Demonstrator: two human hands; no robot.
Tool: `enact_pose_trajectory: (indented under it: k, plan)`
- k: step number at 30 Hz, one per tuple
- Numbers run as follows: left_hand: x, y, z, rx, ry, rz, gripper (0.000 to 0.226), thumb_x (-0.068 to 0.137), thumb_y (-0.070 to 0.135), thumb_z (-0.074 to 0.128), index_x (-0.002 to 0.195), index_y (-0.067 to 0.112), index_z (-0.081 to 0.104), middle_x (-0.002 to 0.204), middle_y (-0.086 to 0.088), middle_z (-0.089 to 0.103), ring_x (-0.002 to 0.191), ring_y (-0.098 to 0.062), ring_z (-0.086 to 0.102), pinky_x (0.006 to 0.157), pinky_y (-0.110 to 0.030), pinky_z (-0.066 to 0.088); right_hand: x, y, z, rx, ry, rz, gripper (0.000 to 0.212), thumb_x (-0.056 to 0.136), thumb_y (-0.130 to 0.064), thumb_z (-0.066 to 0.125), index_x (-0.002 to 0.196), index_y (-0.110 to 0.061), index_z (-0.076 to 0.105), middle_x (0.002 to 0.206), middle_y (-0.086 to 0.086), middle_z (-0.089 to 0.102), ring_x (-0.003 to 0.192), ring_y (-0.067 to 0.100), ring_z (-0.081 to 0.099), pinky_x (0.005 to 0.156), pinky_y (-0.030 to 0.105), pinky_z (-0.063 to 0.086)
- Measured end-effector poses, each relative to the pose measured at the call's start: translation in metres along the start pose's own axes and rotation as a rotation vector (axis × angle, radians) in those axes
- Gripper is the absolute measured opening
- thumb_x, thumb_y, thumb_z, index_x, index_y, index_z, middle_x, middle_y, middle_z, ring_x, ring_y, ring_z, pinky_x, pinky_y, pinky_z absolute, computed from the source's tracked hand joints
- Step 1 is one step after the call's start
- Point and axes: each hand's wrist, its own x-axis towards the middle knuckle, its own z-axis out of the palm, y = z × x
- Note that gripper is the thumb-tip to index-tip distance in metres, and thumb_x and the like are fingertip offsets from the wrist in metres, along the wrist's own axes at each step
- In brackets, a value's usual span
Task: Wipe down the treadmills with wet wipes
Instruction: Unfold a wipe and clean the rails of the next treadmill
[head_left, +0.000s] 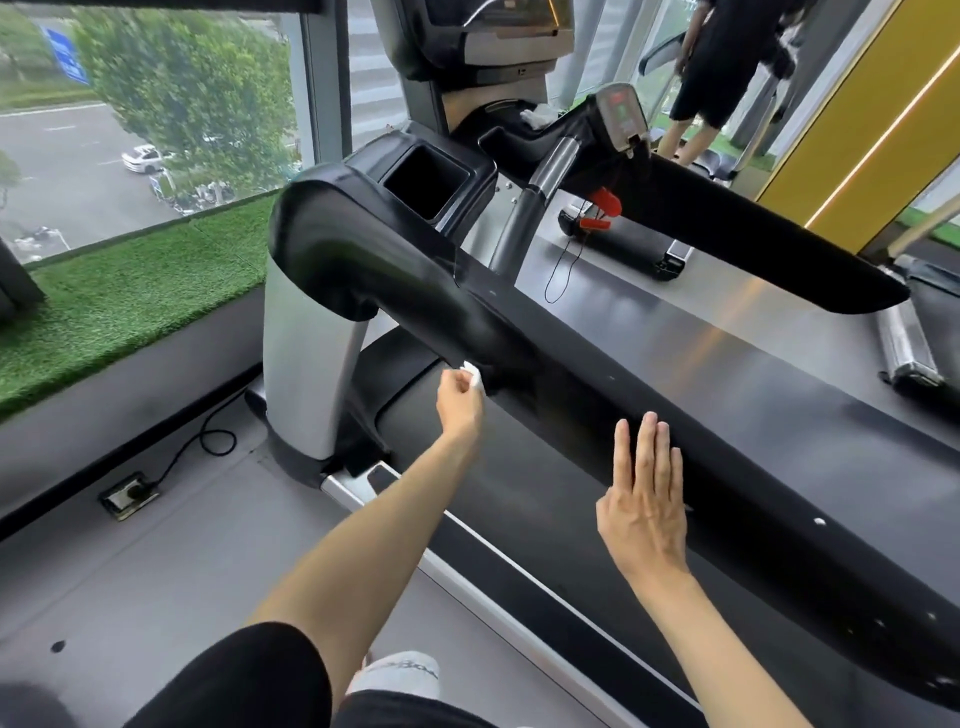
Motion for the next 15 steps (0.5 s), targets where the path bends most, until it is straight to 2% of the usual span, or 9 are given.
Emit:
enact_pose_trajectory:
  k: [2,4,7,10,12,15]
  plan:
    - [-0.027,-0.014,0.015,0.048,-0.014,0.029,0.029,0.096,0.023,0.049,0.070,0.019,0.038,0.070,0.003,0.045,0.064,-0.013,0.040,0.056,-0.022,0.033,-0.001,0.004,0.000,-0.003,-0.005,0.000,0.094,0.069,0.000,0.063,0.151,0.000,0.017,0.158,0.024,-0.002,0.148,0.035,-0.001,0.120,0.044,0.001]
    - [-0.062,-0.032,0.031,0.094,-0.086,0.063,0.028,0.092,0.009,0.047,0.069,0.020,0.036,0.072,0.003,0.045,0.064,-0.012,0.037,0.054,-0.018,0.032,-0.004,0.007,0.000,-0.005,-0.013,-0.004,0.096,0.069,-0.002,0.066,0.151,-0.002,0.017,0.158,0.024,0.001,0.148,0.037,0.004,0.119,0.045,0.001]
    - [-0.106,-0.055,0.047,0.155,-0.350,0.109,0.027,0.081,-0.003,0.045,0.068,0.019,0.039,0.070,0.002,0.049,0.063,-0.011,0.040,0.057,-0.019,0.035,-0.008,0.012,0.000,0.009,-0.001,-0.024,0.095,0.070,-0.003,0.067,0.151,-0.003,0.018,0.159,0.019,0.007,0.147,0.037,0.010,0.119,0.045,0.003]
    - [-0.112,-0.056,0.036,0.169,-0.554,0.088,0.031,0.072,-0.014,0.054,0.068,0.016,0.048,0.065,0.001,0.051,0.054,-0.001,0.046,0.054,-0.015,0.039,-0.007,0.018,-0.005,0.029,0.028,-0.085,0.081,0.079,-0.002,0.055,0.152,-0.005,0.020,0.159,0.018,0.016,0.145,0.035,0.017,0.118,0.048,0.010]
    - [-0.099,-0.049,0.017,0.154,-0.469,0.061,0.029,0.067,-0.016,0.055,0.068,0.013,0.050,0.063,0.001,0.050,0.052,-0.001,0.047,0.048,-0.010,0.036,-0.004,0.024,-0.009,0.047,0.049,-0.120,0.080,0.079,-0.004,0.057,0.151,-0.005,0.023,0.157,0.019,0.022,0.143,0.035,0.023,0.117,0.048,0.013]
    - [-0.063,-0.038,-0.014,0.124,-0.118,0.030,0.028,0.075,-0.019,0.051,0.077,0.009,0.052,0.068,0.000,0.049,0.065,-0.013,0.048,0.049,-0.012,0.037,-0.004,0.034,-0.011,0.074,0.085,-0.133,0.084,0.074,-0.005,0.066,0.149,-0.002,0.028,0.154,0.024,0.023,0.141,0.037,0.025,0.117,0.046,0.014]
